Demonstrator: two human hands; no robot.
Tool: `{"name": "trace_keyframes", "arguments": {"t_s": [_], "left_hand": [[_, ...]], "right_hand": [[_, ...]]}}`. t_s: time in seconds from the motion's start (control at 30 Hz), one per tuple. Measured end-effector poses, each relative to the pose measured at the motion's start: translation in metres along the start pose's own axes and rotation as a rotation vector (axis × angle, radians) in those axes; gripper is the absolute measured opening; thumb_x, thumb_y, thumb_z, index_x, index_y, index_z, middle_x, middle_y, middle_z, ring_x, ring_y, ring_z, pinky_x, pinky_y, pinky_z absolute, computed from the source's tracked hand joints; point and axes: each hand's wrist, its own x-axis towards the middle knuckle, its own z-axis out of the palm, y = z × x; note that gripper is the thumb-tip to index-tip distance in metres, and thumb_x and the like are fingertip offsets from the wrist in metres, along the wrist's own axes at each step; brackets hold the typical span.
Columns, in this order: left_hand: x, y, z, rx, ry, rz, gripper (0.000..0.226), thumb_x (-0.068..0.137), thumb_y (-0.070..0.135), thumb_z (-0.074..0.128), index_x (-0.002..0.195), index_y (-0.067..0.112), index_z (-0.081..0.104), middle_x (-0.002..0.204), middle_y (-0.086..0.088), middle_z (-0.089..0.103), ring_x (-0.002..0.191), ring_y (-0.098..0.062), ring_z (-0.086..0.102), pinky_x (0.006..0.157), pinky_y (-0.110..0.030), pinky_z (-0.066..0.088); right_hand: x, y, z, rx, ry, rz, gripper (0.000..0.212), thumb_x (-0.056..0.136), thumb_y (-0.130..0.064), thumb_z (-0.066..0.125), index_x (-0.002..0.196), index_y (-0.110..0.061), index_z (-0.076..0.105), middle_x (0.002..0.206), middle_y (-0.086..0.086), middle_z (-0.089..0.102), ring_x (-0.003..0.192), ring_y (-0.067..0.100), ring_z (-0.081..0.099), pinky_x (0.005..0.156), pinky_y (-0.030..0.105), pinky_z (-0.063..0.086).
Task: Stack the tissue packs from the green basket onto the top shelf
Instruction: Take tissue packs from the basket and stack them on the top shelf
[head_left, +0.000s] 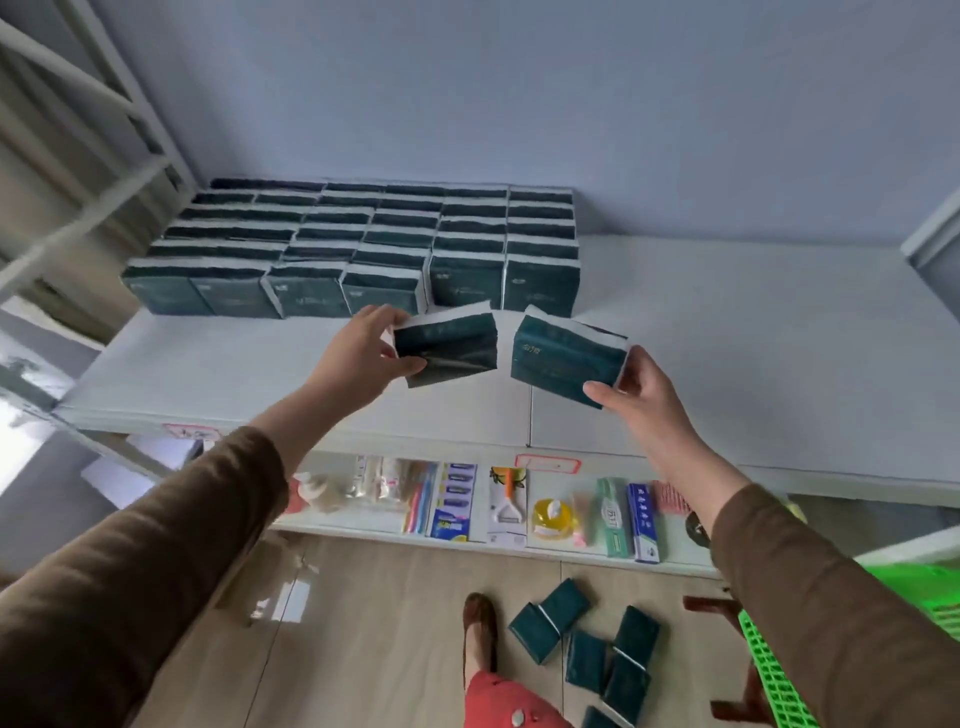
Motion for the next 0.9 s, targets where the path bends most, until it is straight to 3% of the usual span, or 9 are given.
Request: {"name": "trace_keyframes", "arguments": {"t_s": [0.2, 0.37, 0.5, 0.73, 0.9], "left_hand": [[0.091, -0.016, 0.013, 0.042, -0.092, 0.027, 0.049, 0.079, 0.023, 0.080, 0.122, 0.026, 0.057, 0.115, 0.007, 0.056, 0.080, -0.010, 0.061, 0.064, -0.026, 0.049], [0.134, -0.026, 0.020, 0.065, -0.137, 0.089, 0.052, 0.081, 0.022, 0.080, 0.127, 0.024, 0.056, 0.116, 0.009, 0.058, 0.086, -0.010, 0.061, 0.080, -0.032, 0.054], [0.154, -0.029, 0.025, 0.182, -0.144, 0.156, 0.053, 0.081, 0.021, 0.080, 0.128, 0.021, 0.056, 0.104, 0.005, 0.057, 0.078, -0.011, 0.059, 0.073, -0.034, 0.054], [0.159, -0.041, 0.040, 0.284, -0.027, 0.160, 0.051, 0.079, 0.024, 0.080, 0.124, 0.018, 0.058, 0.117, 0.004, 0.053, 0.087, -0.021, 0.061, 0.068, -0.037, 0.054], [0.162, -0.044, 0.042, 0.378, 0.003, 0.149, 0.049, 0.081, 0.035, 0.078, 0.123, 0.022, 0.056, 0.118, 0.005, 0.045, 0.081, -0.016, 0.059, 0.055, -0.029, 0.046]], "right_hand": [[0.075, 0.015, -0.002, -0.096, -0.007, 0.072, 0.035, 0.086, -0.024, 0.076, 0.110, -0.041, 0.058, 0.108, -0.022, 0.069, 0.099, -0.008, 0.063, 0.080, 0.018, 0.046], [0.112, 0.023, 0.001, -0.154, -0.016, 0.092, 0.037, 0.086, -0.019, 0.075, 0.114, -0.036, 0.058, 0.107, -0.022, 0.068, 0.101, -0.004, 0.062, 0.080, 0.019, 0.046], [0.130, 0.027, 0.009, -0.176, -0.009, 0.097, 0.038, 0.086, -0.017, 0.075, 0.116, -0.033, 0.057, 0.108, -0.019, 0.067, 0.102, 0.004, 0.063, 0.079, 0.016, 0.048], [0.154, 0.035, 0.028, -0.243, 0.059, 0.105, 0.043, 0.086, -0.017, 0.076, 0.119, -0.027, 0.052, 0.113, -0.008, 0.066, 0.096, 0.016, 0.066, 0.081, 0.028, 0.053], [0.162, 0.038, 0.045, -0.293, 0.208, 0.093, 0.050, 0.080, -0.024, 0.083, 0.116, -0.029, 0.047, 0.112, -0.012, 0.063, 0.098, 0.007, 0.065, 0.077, 0.015, 0.052]]}}
